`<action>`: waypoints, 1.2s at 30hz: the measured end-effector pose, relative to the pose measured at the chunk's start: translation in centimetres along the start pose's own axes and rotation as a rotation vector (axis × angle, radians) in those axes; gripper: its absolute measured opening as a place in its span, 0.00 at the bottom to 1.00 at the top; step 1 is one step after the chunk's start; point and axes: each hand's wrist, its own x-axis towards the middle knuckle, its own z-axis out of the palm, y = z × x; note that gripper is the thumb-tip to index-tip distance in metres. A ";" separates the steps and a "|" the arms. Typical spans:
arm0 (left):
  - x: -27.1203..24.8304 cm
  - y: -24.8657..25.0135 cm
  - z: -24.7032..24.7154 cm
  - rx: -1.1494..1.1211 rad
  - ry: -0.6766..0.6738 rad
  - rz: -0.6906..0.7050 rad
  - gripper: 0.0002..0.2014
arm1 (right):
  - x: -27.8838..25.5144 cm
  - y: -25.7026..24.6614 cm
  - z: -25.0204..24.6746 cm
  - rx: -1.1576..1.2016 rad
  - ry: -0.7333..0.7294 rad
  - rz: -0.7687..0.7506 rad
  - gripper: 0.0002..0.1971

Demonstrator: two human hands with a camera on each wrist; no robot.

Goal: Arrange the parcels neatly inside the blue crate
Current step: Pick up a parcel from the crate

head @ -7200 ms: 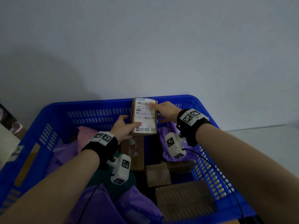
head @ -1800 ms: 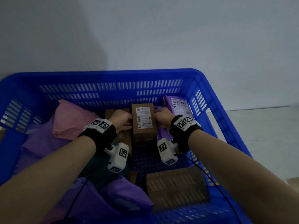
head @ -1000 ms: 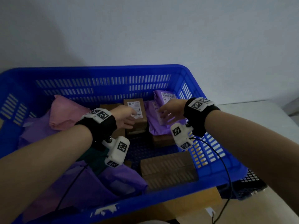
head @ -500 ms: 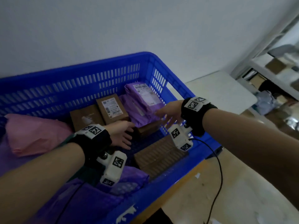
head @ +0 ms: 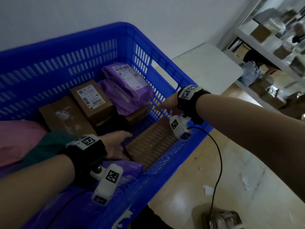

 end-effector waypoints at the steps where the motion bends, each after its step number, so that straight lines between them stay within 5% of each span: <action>1: 0.1 -0.2 -0.1 0.010 -0.014 -0.007 0.20 | 0.4 0.1 0.0 0.017 -0.022 0.013 0.36; 7: 0.1 -0.3 -0.8 -0.003 -0.056 -0.042 0.29 | 1.6 0.4 0.3 0.061 -0.109 0.017 0.39; 10: -0.3 -0.1 -1.4 -0.010 -0.009 -0.005 0.26 | 0.7 -0.1 0.2 0.131 -0.136 -0.024 0.37; 15: -2.7 1.0 -2.2 0.063 0.124 0.024 0.29 | -0.4 -1.1 -0.7 0.035 -0.066 -0.090 0.23; 18: -4.1 1.4 -2.6 0.016 0.125 0.055 0.36 | -2.0 -1.3 -1.3 0.011 -0.050 -0.122 0.30; 24: -8.0 1.8 -2.1 -0.020 0.123 0.212 0.14 | -5.0 -0.6 -3.3 0.049 -0.045 -0.121 0.35; 29: -12.0 1.7 -2.3 0.012 0.107 0.335 0.11 | -6.7 -0.5 -5.2 0.076 0.058 -0.227 0.34; 32: -14.0 1.3 -3.5 -0.005 0.165 0.430 0.19 | -9.4 -0.6 -5.2 0.095 0.078 -0.317 0.30; 36: -17.2 0.8 -4.9 -0.028 0.280 0.530 0.09 | -11.3 -1.1 -5.0 0.144 0.032 -0.454 0.20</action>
